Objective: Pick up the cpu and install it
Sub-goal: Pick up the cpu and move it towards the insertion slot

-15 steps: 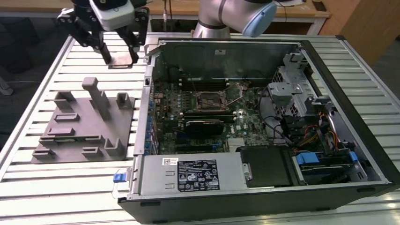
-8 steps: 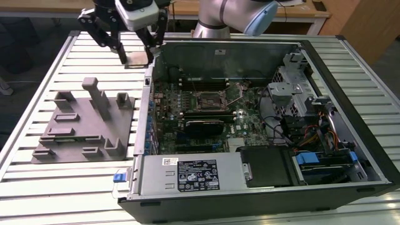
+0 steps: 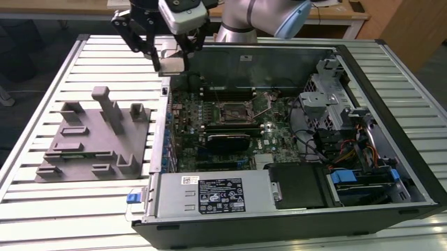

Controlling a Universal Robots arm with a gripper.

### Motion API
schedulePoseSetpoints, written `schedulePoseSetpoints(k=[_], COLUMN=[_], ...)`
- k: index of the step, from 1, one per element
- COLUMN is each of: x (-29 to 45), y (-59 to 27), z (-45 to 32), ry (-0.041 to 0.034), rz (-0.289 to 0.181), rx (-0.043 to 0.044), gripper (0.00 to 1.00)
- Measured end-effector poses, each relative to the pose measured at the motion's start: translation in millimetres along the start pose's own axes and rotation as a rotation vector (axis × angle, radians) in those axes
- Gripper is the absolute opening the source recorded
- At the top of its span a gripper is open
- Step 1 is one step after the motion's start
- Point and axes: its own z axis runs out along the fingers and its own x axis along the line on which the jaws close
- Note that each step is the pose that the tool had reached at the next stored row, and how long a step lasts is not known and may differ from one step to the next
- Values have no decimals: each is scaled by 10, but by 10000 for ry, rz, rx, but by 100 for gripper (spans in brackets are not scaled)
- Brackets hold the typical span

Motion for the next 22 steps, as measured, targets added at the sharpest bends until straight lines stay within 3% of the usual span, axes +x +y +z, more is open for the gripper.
schedulePoseSetpoints(k=[7,15,22], x=[-260,-506,-661], y=[-1,-2,-5], z=[10,24,79], ry=[1,3,30], rz=[0,0,2], rx=[-1,0,0], gripper=[54,54,54])
